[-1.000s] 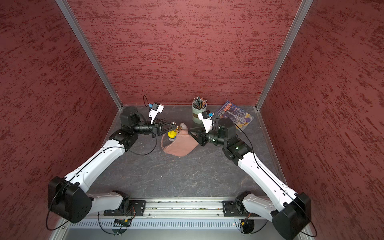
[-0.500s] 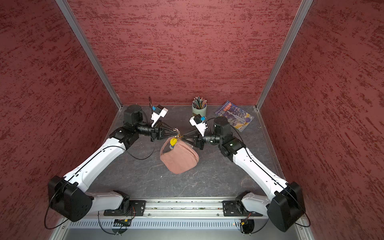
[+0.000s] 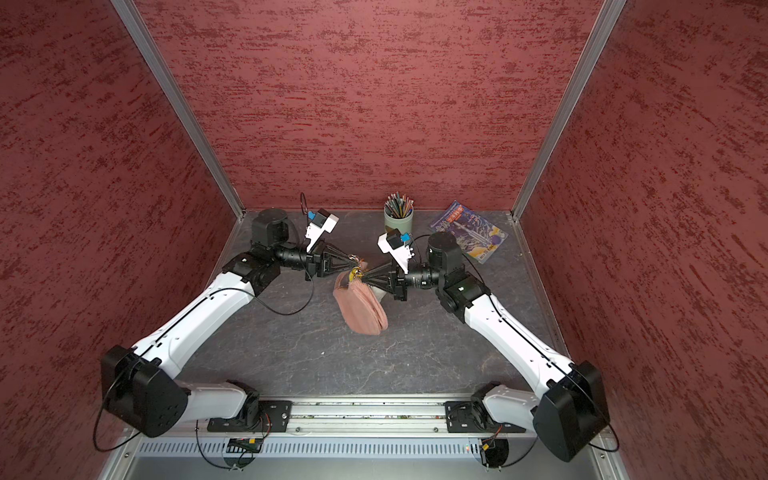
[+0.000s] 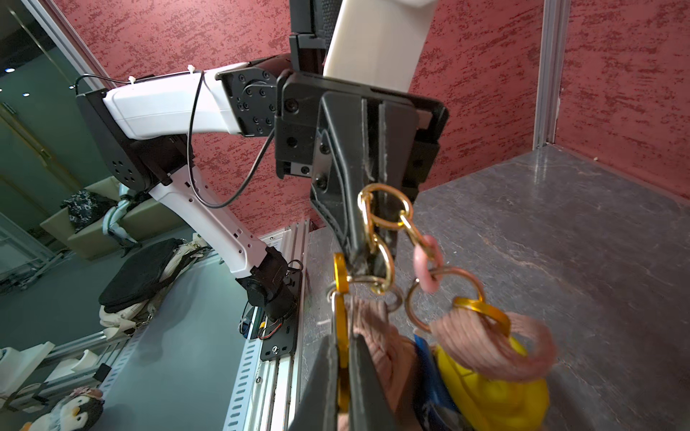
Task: Remove the decoration from the bag
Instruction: Remove the decoration item from the bag.
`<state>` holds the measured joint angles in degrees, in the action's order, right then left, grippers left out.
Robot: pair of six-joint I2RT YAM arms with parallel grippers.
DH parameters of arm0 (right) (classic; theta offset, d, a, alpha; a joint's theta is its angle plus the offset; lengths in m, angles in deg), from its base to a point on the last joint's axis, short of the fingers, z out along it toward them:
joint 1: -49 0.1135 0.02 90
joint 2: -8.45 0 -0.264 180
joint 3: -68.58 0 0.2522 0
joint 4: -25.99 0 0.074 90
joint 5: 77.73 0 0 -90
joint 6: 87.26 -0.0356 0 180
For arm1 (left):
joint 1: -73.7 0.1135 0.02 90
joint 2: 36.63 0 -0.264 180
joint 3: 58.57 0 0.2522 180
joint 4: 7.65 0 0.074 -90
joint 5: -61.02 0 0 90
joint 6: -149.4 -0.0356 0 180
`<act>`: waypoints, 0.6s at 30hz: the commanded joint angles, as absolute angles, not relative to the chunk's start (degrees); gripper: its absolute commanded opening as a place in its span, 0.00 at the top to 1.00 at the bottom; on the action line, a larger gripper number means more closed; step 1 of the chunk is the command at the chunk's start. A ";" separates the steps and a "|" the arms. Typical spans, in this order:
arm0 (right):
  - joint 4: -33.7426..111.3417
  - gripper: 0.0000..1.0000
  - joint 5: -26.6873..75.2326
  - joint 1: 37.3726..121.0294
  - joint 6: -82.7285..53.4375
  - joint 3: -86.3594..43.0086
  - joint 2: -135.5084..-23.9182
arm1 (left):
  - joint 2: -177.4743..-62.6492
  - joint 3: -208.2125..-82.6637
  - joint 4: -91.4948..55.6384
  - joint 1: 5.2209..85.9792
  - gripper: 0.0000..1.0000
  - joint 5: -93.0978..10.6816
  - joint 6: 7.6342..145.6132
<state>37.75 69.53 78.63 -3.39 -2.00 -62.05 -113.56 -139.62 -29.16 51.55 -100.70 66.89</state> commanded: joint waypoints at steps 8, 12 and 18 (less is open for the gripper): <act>60.68 1.00 36.60 84.24 9.95 -7.28 -57.86 | -113.05 -141.83 -32.46 51.90 0.95 -88.54 67.77; 64.65 1.00 15.74 91.79 15.32 -9.92 -58.62 | -113.53 -141.88 -32.40 51.42 0.96 -84.09 69.01; 62.73 1.00 -17.09 101.93 21.76 -13.48 -64.14 | -114.38 -140.29 -30.51 51.09 0.96 -77.30 70.80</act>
